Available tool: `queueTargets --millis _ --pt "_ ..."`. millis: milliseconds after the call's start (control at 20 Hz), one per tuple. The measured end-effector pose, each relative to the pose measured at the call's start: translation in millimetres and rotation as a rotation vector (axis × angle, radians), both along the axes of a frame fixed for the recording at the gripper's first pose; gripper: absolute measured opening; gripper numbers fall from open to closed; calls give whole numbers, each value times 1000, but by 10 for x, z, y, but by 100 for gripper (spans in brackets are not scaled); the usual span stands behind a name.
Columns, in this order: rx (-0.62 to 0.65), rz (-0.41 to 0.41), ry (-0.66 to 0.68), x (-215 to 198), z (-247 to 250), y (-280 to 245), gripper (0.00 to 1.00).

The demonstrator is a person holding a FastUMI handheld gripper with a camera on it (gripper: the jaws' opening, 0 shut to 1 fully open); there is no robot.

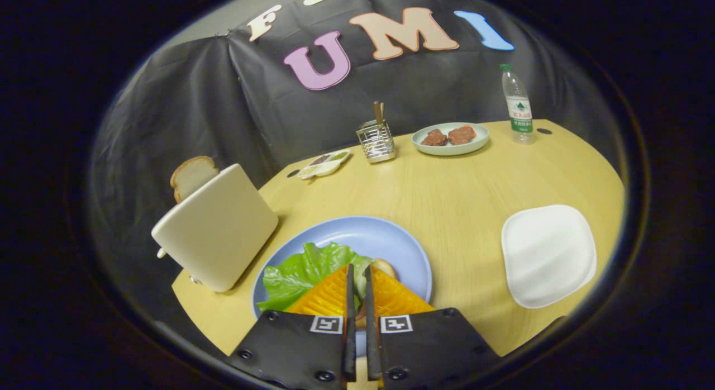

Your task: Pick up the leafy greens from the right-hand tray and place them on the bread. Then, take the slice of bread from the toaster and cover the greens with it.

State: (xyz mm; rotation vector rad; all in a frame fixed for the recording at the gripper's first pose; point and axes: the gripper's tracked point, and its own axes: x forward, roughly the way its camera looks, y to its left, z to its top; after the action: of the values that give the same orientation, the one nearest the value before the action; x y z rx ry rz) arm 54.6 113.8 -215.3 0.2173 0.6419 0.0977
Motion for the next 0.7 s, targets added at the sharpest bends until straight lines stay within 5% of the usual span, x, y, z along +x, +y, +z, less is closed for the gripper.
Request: queueTargets --millis 100,400,500,700 --pt "-27 13 -13 -24 27 -14 11" --pt "-168 7 -77 -46 164 -157 89" --pt "-150 16 -109 -66 273 -90 98" --pt "-132 29 -207 -88 612 82 98"
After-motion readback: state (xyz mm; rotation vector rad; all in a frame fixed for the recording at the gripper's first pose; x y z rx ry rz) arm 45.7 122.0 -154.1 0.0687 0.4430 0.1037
